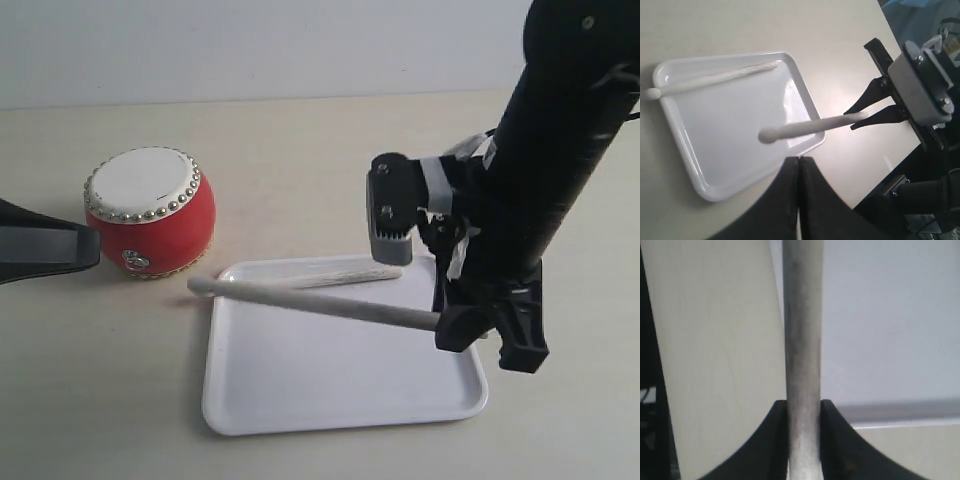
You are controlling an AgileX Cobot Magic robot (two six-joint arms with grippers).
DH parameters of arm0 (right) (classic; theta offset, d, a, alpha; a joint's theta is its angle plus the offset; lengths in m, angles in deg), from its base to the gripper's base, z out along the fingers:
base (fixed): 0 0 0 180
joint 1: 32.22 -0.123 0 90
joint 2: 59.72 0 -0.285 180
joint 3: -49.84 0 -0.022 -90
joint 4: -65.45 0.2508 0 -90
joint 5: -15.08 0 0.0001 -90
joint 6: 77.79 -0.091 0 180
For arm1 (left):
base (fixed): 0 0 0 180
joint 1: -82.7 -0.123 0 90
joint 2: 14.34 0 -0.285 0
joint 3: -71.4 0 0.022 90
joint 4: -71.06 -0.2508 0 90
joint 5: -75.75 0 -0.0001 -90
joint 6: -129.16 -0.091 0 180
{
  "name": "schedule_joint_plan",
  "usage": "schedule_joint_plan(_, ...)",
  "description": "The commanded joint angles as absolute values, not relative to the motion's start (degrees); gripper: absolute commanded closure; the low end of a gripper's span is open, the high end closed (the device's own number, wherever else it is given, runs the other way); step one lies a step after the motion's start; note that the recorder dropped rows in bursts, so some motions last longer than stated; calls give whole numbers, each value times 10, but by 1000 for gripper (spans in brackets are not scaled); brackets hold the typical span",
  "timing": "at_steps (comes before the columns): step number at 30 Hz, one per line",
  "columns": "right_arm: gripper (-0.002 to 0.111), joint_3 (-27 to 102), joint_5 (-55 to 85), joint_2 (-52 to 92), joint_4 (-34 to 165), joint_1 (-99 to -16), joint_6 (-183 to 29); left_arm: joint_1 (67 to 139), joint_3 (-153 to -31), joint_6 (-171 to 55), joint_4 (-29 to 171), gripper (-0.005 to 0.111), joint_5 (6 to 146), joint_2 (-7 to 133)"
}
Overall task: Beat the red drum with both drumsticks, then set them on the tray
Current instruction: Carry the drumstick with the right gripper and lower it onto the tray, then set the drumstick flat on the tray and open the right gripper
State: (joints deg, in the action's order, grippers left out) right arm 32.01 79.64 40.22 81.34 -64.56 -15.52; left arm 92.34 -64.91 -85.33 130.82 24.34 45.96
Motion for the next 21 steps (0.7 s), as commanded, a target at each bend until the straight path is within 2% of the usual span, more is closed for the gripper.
schedule_joint_plan(1, 108, 319, 764, 432, 733, -690, -165, 923, -649, -852, 1298, 107, 247, 455)
schedule_joint_plan(8, 108, 319, 659, 493, 672, -749, -277, 923, -649, -853, 1295, 107, 236, 454)
schedule_joint_plan(11, 108, 319, 630, 509, 623, -749, -335, 923, -649, -853, 1295, 107, 226, 454)
schedule_joint_plan(21, 108, 319, 597, 540, 619, -749, -331, 923, -649, -853, 1286, 107, 211, 454)
